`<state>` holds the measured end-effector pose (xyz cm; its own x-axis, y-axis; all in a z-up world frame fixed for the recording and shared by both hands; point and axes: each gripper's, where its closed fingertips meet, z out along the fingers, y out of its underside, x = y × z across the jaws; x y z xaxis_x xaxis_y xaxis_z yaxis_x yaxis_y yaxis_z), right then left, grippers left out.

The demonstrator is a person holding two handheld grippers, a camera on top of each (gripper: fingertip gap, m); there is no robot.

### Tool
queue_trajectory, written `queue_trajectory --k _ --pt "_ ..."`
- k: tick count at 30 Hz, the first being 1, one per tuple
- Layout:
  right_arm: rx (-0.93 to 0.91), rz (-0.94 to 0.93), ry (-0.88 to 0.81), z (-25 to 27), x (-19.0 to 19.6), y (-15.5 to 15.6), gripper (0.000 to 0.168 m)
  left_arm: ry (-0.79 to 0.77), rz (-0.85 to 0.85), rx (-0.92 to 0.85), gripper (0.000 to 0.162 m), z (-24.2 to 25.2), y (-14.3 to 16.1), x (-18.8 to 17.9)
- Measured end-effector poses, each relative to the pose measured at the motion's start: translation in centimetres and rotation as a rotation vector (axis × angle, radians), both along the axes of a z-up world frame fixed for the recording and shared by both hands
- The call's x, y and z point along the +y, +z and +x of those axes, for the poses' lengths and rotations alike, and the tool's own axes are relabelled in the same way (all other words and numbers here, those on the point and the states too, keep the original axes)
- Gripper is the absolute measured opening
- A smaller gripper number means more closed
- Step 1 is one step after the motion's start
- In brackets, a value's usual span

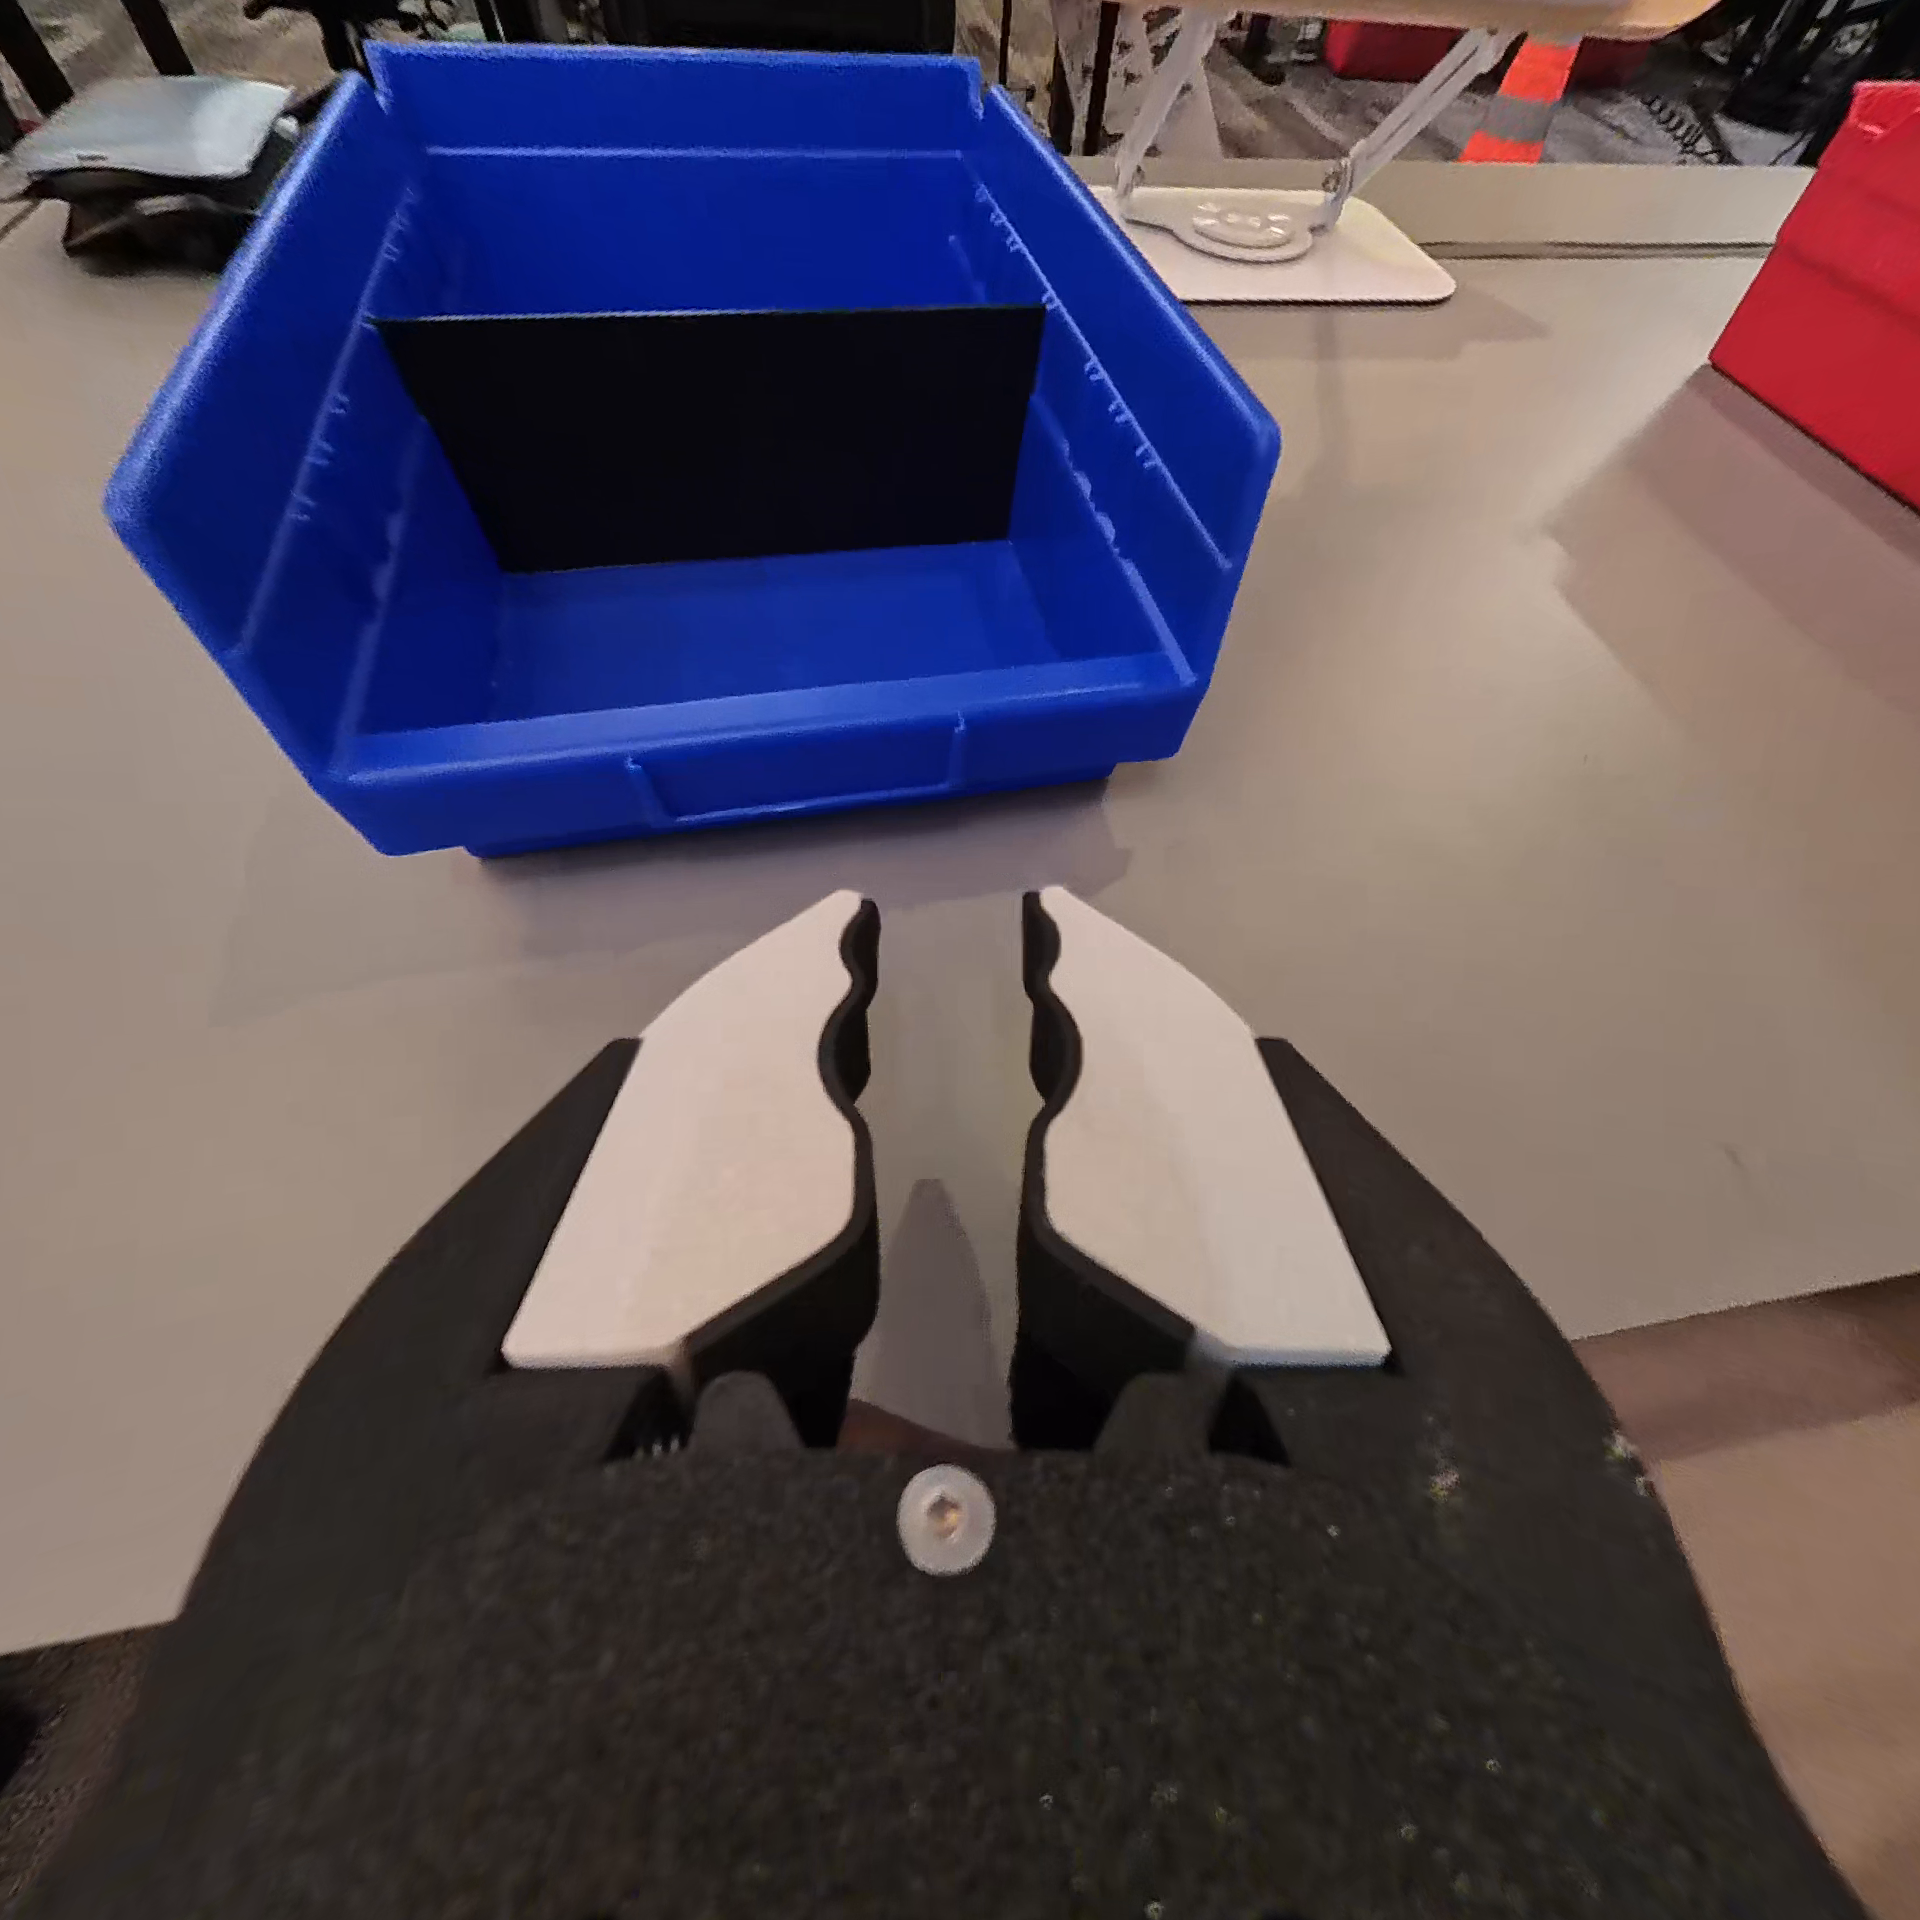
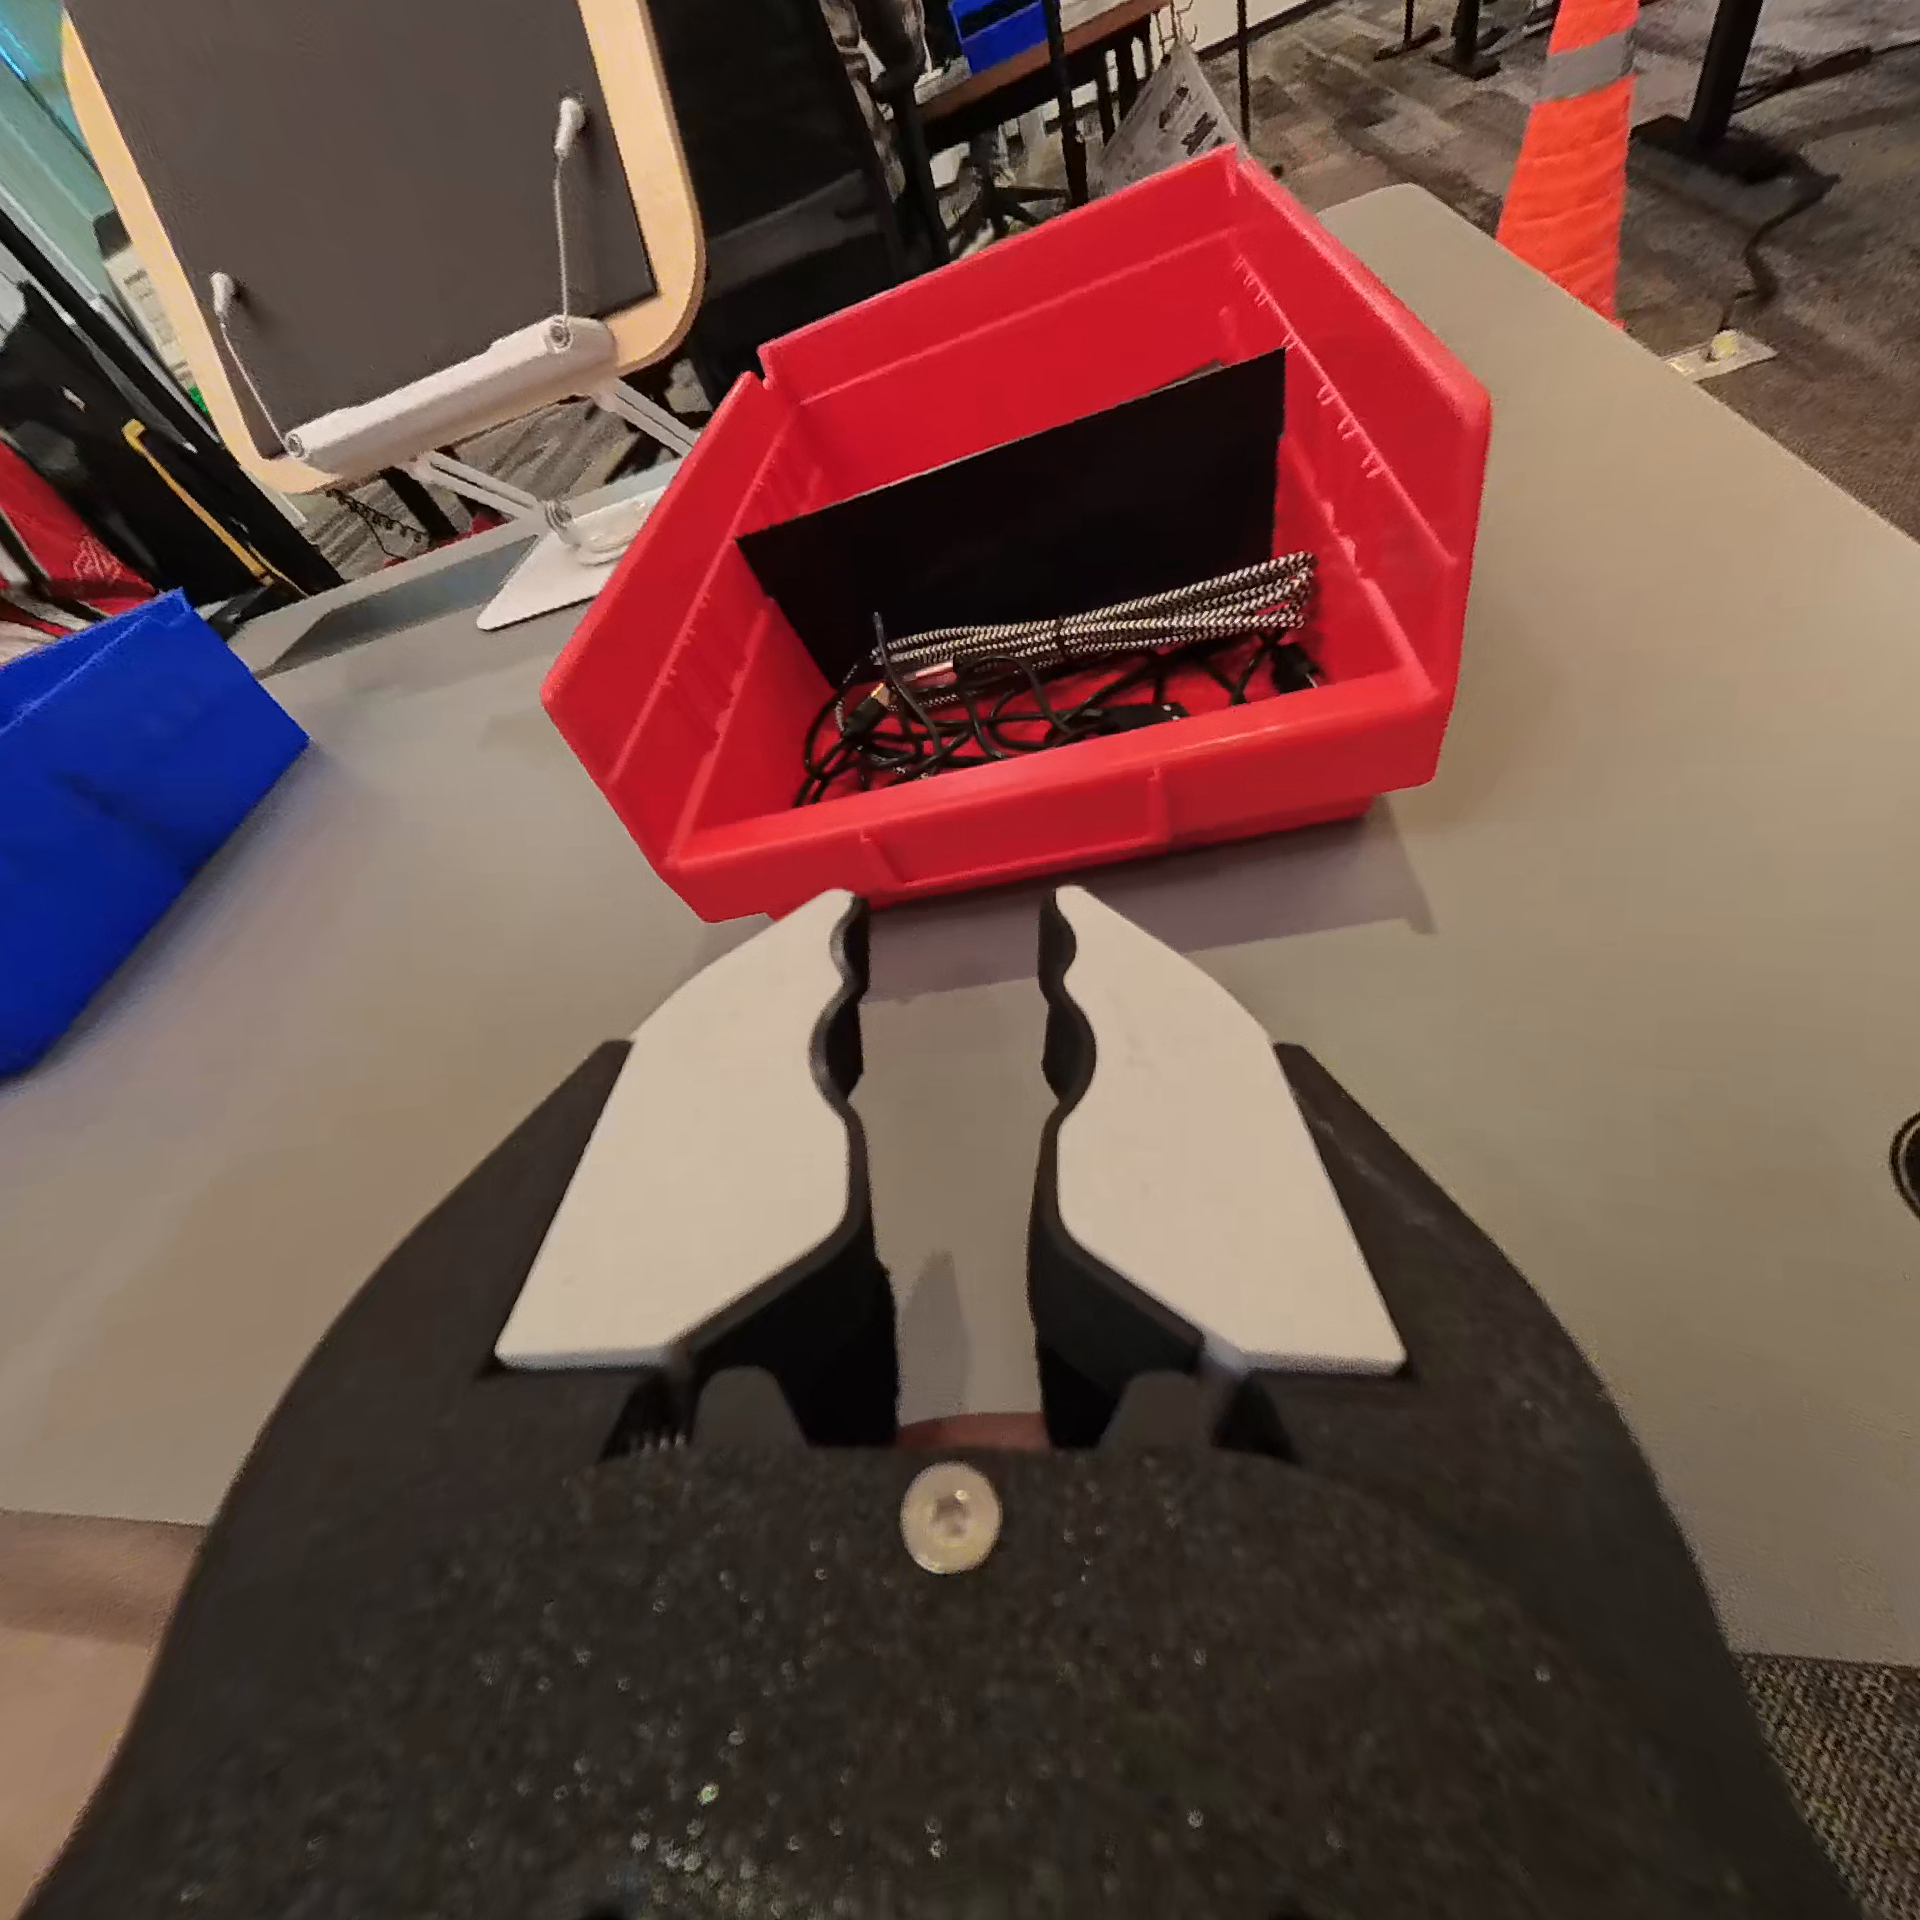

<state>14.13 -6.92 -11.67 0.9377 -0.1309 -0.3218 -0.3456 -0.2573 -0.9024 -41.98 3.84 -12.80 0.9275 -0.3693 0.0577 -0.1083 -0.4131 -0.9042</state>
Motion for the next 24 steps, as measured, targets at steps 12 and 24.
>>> queue_trajectory --k 12,24 --pt "-0.154 0.031 0.048 -1.8 1.5 1.0 0.046 -0.033 -0.046 -0.026 0.026 0.2 -0.7 -0.8" --pt "-0.282 -0.116 0.229 -12.3 10.0 -0.9 0.081 -0.186 -0.052 -0.102 0.049 3.8 -0.4 -2.2"
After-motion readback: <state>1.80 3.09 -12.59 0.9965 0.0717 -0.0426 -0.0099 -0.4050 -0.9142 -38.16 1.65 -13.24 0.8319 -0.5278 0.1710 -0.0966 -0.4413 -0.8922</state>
